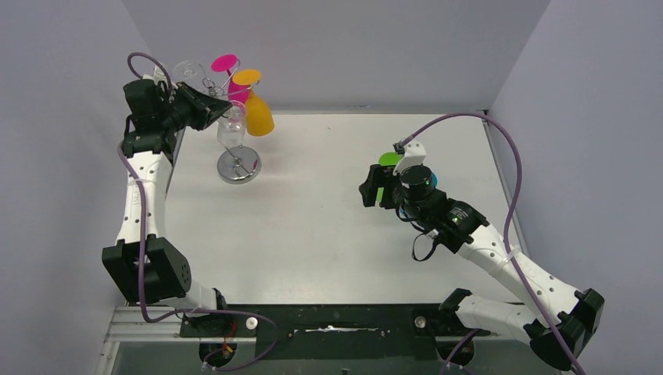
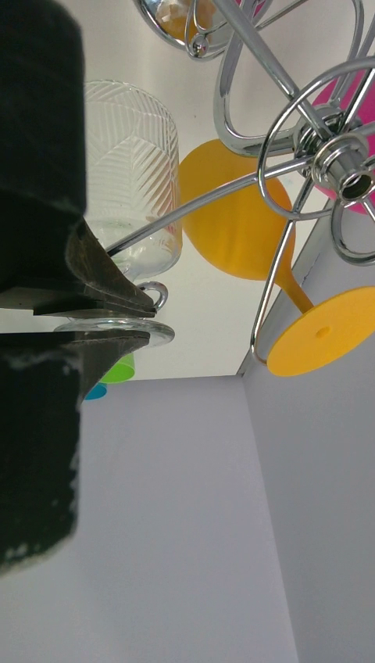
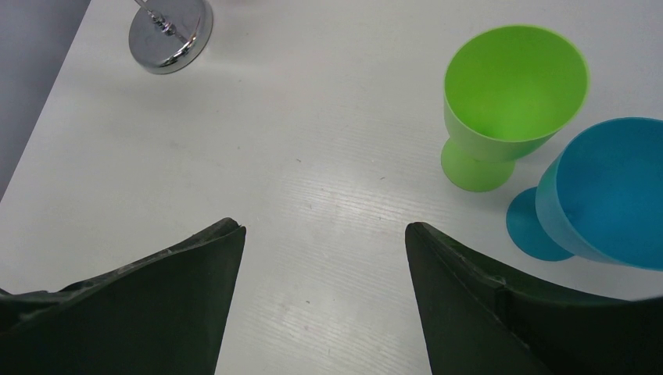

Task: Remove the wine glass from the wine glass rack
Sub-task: Pick up the wine glass from the wine rack.

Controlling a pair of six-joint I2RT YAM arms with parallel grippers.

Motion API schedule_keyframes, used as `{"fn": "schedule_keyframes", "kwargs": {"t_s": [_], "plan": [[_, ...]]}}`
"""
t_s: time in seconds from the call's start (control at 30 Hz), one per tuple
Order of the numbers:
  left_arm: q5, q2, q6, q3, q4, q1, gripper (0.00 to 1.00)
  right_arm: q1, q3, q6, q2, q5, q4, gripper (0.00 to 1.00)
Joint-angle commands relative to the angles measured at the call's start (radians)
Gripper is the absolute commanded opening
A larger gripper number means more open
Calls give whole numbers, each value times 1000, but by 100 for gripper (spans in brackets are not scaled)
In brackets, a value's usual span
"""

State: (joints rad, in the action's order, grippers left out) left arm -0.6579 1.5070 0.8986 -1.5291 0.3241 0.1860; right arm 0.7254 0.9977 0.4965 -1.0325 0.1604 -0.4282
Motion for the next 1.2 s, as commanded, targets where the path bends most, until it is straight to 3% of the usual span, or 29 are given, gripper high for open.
{"fn": "schedule_keyframes", "kwargs": {"t_s": [0.0,0.83,1.17], "plan": [[-41,-42,-32,-84,-34,12,0,-7,18,9,-2,19,34,77],[-38,-97,-56,-54,4,53,0,-14,39,-12,-16,-1,13,77],[43,-54,29,-95,-104,61,0,-15,42,-2,-21,14,16,77]]}}
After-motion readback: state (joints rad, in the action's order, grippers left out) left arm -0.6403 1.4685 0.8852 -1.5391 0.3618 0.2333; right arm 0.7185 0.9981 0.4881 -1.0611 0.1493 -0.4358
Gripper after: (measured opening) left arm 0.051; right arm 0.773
